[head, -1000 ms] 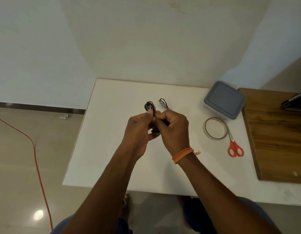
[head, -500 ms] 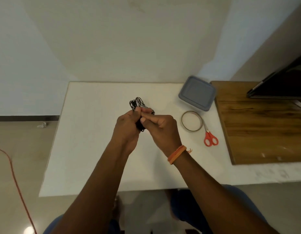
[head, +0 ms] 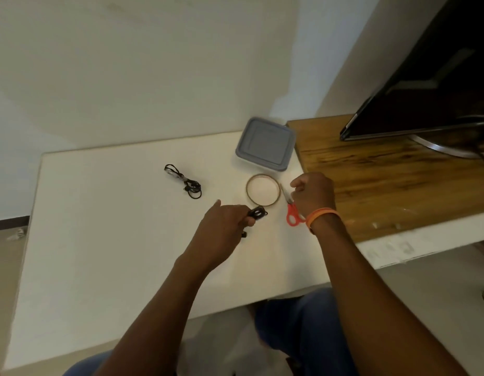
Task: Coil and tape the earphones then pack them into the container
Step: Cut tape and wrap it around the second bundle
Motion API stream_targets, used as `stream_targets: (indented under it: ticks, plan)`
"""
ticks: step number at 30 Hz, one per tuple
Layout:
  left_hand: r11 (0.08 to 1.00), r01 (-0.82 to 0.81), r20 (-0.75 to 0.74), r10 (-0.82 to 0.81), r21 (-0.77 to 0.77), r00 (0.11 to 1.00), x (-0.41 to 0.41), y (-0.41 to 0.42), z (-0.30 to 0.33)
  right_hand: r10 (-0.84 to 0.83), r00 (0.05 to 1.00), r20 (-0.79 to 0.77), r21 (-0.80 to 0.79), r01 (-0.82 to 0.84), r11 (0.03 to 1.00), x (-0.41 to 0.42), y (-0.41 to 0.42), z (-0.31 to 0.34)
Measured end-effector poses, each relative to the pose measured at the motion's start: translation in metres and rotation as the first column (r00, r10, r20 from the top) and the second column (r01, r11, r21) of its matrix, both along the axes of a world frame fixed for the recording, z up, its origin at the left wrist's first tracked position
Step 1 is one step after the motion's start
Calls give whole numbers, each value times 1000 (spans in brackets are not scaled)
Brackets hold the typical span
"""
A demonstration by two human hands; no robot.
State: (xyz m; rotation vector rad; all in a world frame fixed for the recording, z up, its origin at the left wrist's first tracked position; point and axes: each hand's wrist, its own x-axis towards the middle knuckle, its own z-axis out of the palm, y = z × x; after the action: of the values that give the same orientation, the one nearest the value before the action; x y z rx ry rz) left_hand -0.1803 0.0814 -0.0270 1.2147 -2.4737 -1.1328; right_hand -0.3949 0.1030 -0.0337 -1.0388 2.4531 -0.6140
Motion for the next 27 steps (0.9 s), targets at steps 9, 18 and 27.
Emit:
stream_targets:
  ticks: [9, 18, 27]
  plan:
    - [915, 302, 249, -238, -268, 939, -29, -1, -14, 180, 982, -58, 13, -179, 984, -1, -11, -24]
    - [938, 277, 296, -209, -210, 932, -37, -6, -26, 218, 972, -82, 49, -215, 975, -9, -14, -25]
    - [919, 265, 296, -178, -290, 939, -29, -4, -26, 254, 966, -52, 119, -247, 962, 2, -15, -23]
